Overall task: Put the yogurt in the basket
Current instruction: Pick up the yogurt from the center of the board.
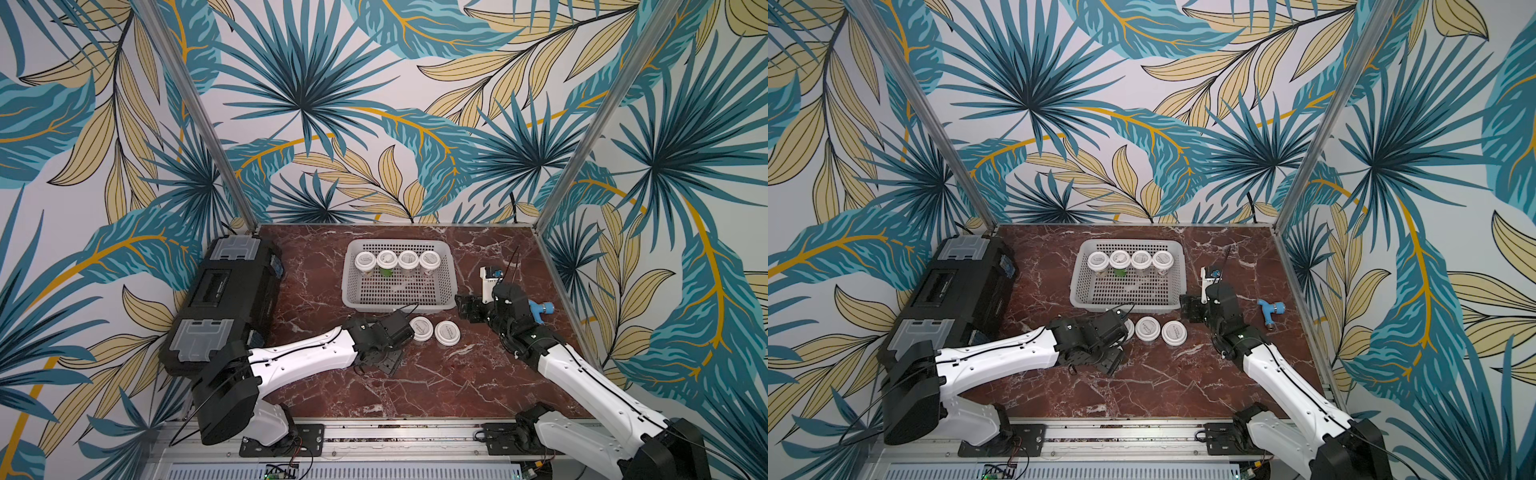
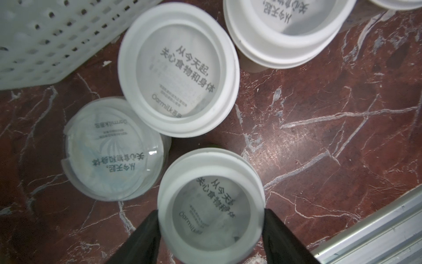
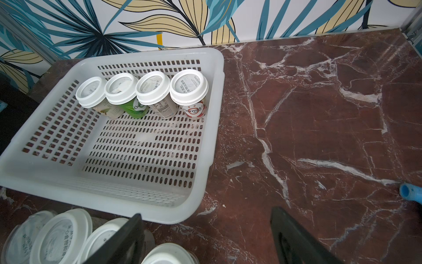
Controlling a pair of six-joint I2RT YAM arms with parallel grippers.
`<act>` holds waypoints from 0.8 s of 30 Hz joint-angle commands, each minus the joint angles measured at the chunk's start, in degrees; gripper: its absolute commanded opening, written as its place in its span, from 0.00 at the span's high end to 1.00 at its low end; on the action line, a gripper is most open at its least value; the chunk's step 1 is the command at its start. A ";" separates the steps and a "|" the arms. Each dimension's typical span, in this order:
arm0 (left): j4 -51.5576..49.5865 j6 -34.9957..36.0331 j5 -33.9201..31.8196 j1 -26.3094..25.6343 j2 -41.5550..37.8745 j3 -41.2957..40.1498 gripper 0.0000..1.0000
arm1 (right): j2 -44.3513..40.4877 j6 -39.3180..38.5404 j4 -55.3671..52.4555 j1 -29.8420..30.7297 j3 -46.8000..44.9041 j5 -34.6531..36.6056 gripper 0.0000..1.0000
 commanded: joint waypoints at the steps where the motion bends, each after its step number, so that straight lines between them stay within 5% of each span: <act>1: -4.19 0.62 -1.46 0.23 -3.23 1.80 0.30 | 0.05 0.62 0.00 0.15 0.08 -0.37 0.11; 13: -16.75 4.40 -2.51 0.78 -7.74 13.89 0.30 | 0.22 0.58 0.00 0.14 0.16 -0.48 0.11; 24: -19.25 12.41 -5.42 7.55 -6.51 25.79 0.30 | 0.25 0.61 0.05 0.15 0.16 -0.44 0.11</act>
